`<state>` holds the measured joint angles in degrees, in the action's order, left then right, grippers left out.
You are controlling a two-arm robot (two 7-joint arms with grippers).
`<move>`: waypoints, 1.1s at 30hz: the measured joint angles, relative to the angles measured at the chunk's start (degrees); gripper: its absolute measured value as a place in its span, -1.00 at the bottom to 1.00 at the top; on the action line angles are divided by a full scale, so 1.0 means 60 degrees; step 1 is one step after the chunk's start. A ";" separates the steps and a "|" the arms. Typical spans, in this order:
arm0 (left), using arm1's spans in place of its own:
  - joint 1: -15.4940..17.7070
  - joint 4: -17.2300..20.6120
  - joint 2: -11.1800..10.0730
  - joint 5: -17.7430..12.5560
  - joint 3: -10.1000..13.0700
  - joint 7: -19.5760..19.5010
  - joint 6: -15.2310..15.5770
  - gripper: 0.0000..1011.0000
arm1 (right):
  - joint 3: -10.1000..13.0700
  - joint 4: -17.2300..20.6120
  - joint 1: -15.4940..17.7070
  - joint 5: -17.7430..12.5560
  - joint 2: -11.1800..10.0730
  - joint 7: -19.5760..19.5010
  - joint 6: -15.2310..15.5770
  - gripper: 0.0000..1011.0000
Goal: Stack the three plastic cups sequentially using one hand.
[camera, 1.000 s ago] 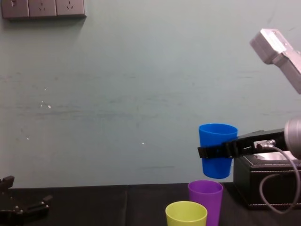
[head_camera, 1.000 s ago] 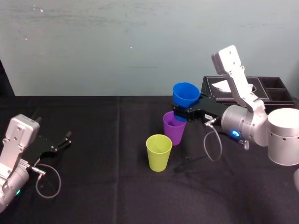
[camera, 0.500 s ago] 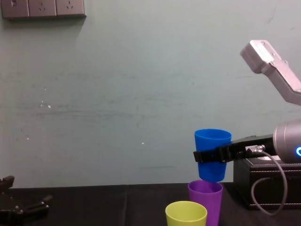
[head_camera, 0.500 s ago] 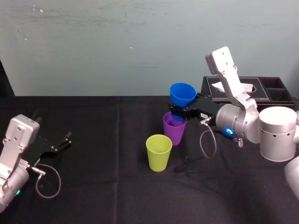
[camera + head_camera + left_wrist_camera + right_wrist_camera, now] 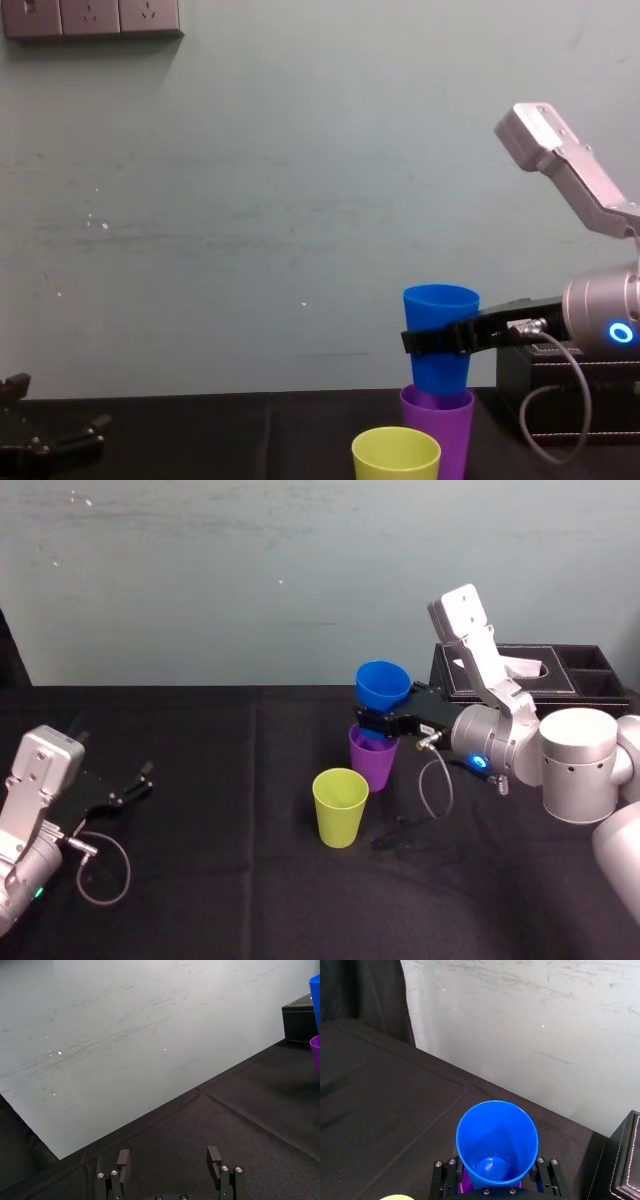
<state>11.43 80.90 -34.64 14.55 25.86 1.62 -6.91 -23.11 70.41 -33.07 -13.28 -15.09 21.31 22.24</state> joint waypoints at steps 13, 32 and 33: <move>0.0000 0.0000 0.0000 0.0001 0.0000 0.0000 0.0000 0.98 | -0.0092 -0.0374 -0.0071 0.0048 0.0137 0.0054 -0.0141 0.42; -0.0001 0.0000 0.0000 0.0000 0.0000 0.0000 0.0001 0.98 | -0.0078 -0.0545 -0.0041 0.0086 0.0198 0.0050 -0.0240 0.42; 0.0000 0.0000 0.0000 0.0001 0.0000 0.0000 0.0000 0.98 | -0.0077 -0.0545 -0.0041 0.0086 0.0197 0.0050 -0.0240 0.42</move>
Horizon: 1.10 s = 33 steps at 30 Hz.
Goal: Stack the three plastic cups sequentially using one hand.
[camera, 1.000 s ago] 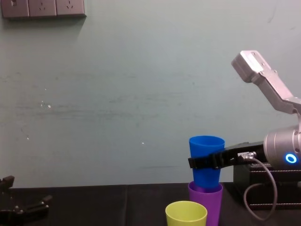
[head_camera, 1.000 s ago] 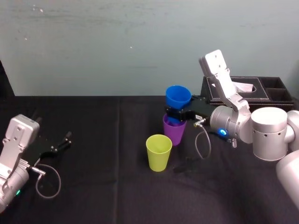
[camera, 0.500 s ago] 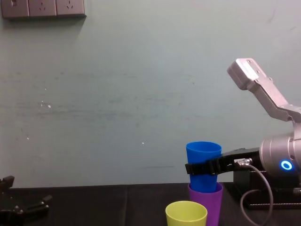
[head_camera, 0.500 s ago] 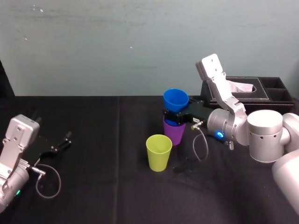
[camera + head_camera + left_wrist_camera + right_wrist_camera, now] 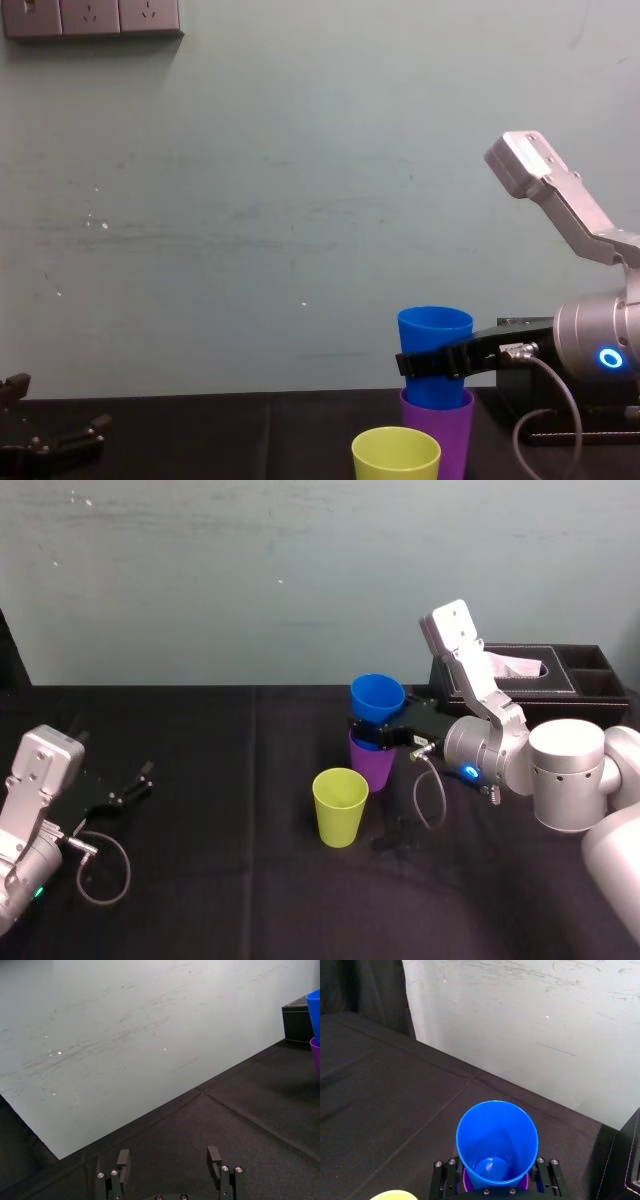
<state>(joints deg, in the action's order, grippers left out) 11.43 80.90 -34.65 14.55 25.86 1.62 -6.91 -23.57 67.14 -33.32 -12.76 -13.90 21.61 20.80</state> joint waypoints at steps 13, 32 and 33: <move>0.0001 0.0000 0.0001 0.0000 0.0000 0.0000 0.0000 0.98 | -0.0002 0.0009 -0.0008 -0.0004 -0.0009 -0.0014 0.0000 0.54; 0.0001 0.0000 0.0000 -0.0001 0.0000 0.0000 0.0000 0.98 | -0.0002 0.0011 -0.0010 -0.0013 -0.0008 -0.0012 0.0007 0.98; 0.0001 0.0000 0.0000 -0.0001 0.0000 0.0000 0.0000 0.98 | -0.0002 0.0011 -0.0010 -0.0013 -0.0009 -0.0012 0.0007 0.98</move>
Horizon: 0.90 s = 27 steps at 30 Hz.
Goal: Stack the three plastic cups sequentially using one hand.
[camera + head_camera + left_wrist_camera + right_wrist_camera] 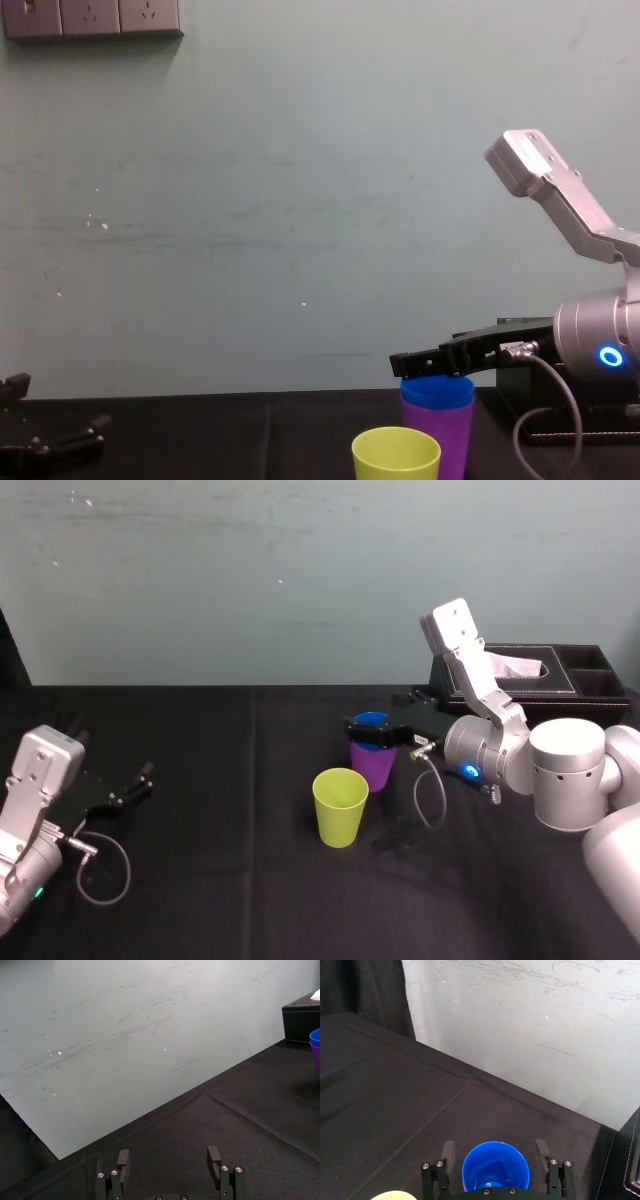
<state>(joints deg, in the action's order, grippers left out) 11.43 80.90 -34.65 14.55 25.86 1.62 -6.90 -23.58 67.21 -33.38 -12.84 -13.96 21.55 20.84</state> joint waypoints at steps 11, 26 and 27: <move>-0.0001 0.0000 0.0000 0.0000 0.0000 0.0000 0.0000 0.98 | 0.0205 0.0824 0.0480 -0.0070 -0.0219 -0.0114 -0.0124 0.98; 0.0000 0.0000 0.0000 0.0000 0.0000 0.0000 0.0000 0.98 | 0.0605 0.3496 0.2550 -0.0589 -0.1010 -0.0351 0.0796 0.98; 0.0000 0.0000 0.0000 0.0000 0.0000 0.0000 0.0000 0.98 | 0.0612 0.3627 0.2669 -0.0627 -0.1061 -0.0347 0.0860 0.98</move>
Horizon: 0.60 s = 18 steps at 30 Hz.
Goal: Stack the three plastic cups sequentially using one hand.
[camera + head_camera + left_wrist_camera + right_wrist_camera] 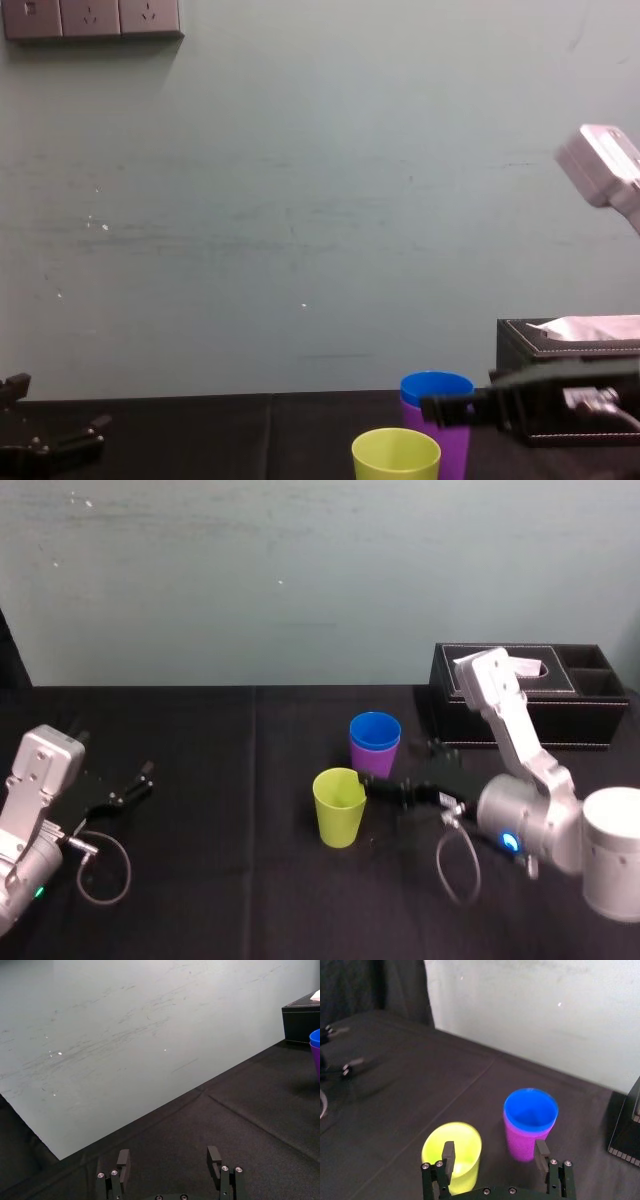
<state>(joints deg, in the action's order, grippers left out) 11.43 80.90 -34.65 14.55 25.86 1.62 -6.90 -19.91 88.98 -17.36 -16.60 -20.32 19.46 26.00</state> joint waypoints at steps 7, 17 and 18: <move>-0.0001 0.0000 0.0000 0.0000 0.0000 0.0000 0.0000 0.98 | 0.0027 0.0910 0.0818 -0.0282 -0.0396 0.0005 0.0464 0.98; 0.0000 0.0000 0.0000 0.0000 0.0000 0.0000 0.0000 0.98 | -0.0089 0.1389 0.1421 -0.0547 -0.0581 -0.0114 0.0820 0.98; -0.0001 0.0000 0.0000 0.0000 0.0001 0.0000 0.0000 0.98 | -0.0149 0.1339 0.1435 -0.0578 -0.0538 -0.0130 0.0826 0.98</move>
<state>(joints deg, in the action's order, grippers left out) 11.43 80.90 -34.65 14.55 25.86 1.62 -6.91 -20.81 97.01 -8.75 -20.07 -23.55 18.68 30.96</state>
